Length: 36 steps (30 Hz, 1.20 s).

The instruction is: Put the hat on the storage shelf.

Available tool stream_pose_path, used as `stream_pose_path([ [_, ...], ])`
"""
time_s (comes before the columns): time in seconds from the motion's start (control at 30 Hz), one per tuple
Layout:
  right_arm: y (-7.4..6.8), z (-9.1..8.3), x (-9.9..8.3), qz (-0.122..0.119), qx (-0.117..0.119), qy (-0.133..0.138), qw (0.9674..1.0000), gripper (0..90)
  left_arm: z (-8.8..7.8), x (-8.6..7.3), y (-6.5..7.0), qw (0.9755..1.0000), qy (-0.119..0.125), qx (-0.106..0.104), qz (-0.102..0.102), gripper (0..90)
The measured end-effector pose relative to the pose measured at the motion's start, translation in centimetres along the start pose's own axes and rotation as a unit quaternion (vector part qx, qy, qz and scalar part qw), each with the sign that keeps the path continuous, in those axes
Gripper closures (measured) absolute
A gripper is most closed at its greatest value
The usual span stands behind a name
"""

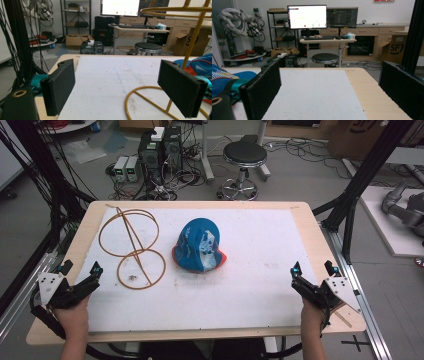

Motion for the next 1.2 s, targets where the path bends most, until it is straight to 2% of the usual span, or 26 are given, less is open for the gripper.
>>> stream_pose_path([
  [0.2, -0.1, 0.0, 0.1, -0.002, 0.001, 0.002, 1.0000, 4.1, 0.0, 0.1, 0.3, 0.9999, 0.004, -0.006, 0.009, 15.0],
  [0.3, -0.1, 0.0, 0.0, -0.009, 0.003, 0.004, 0.9999, 4.1, 0.0, 0.0, 0.2, 0.9999, 0.004, -0.007, 0.007, 15.0],
  [0.63, -0.5, 0.0, 0.2, -0.006, 0.008, 0.005, 0.9999, 4.1, 0.0, 0.1, 0.3, 0.9999, 0.011, -0.012, -0.002, 15.0],
  [0.73, -1.1, 0.2, 0.5, -0.011, 0.021, 0.007, 0.9997, 4.0, -0.1, 0.1, 0.4, 0.9998, 0.011, -0.016, -0.002, 15.0],
  [0.8, -2.2, 0.4, 0.9, -0.014, 0.036, 0.010, 0.9992, 4.0, -0.1, 0.1, 0.4, 0.9997, 0.011, -0.020, -0.004, 15.0],
  [0.83, -2.2, 0.4, 0.9, -0.014, 0.036, 0.010, 0.9992, 4.0, -0.2, 0.1, 0.4, 0.9997, 0.011, -0.020, -0.004, 15.0],
  [0.87, -3.2, 0.6, 1.3, -0.020, 0.049, 0.012, 0.9985, 4.0, -0.2, 0.1, 0.4, 0.9997, 0.011, -0.022, -0.006, 15.0],
  [0.9, -3.2, 0.6, 1.3, -0.020, 0.049, 0.012, 0.9985, 4.0, -0.2, 0.1, 0.4, 0.9997, 0.011, -0.022, -0.006, 15.0],
  [0.93, -4.1, 0.8, 1.6, -0.024, 0.055, 0.014, 0.9981, 4.0, -0.3, 0.1, 0.4, 0.9997, 0.010, -0.022, -0.007, 15.0],
  [0.97, -4.1, 0.8, 1.6, -0.024, 0.055, 0.014, 0.9981, 4.0, -0.3, 0.1, 0.4, 0.9997, 0.010, -0.022, -0.007, 15.0],
  [1.0, -5.1, 0.9, 2.0, -0.029, 0.067, 0.017, 0.9972, 4.0, -0.3, 0.1, 0.5, 0.9997, 0.010, -0.022, -0.007, 15.0],
  [1.1, -6.9, 1.0, 2.7, -0.045, 0.086, 0.020, 0.9951, 4.0, -0.2, 0.1, 0.5, 0.9997, 0.011, -0.023, -0.006, 15.0],
  [1.17, -7.9, 1.0, 3.1, -0.058, 0.096, 0.024, 0.9934, 4.0, -0.2, 0.1, 0.5, 0.9997, 0.010, -0.024, -0.005, 15.0],
  [1.2, -7.9, 1.0, 3.1, -0.058, 0.096, 0.024, 0.9934, 4.0, -0.2, 0.1, 0.5, 0.9997, 0.010, -0.023, -0.005, 15.0],
])
Point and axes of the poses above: each handheld gripper's, and its own axes: z roughly forward along the jaws, x roughly out of its top, y roughly to its right, the point moved 4 cm from there along z, roughly forward along the jaws, and after that the axes turned 2 degrees about -z, right-handed, at the moved point
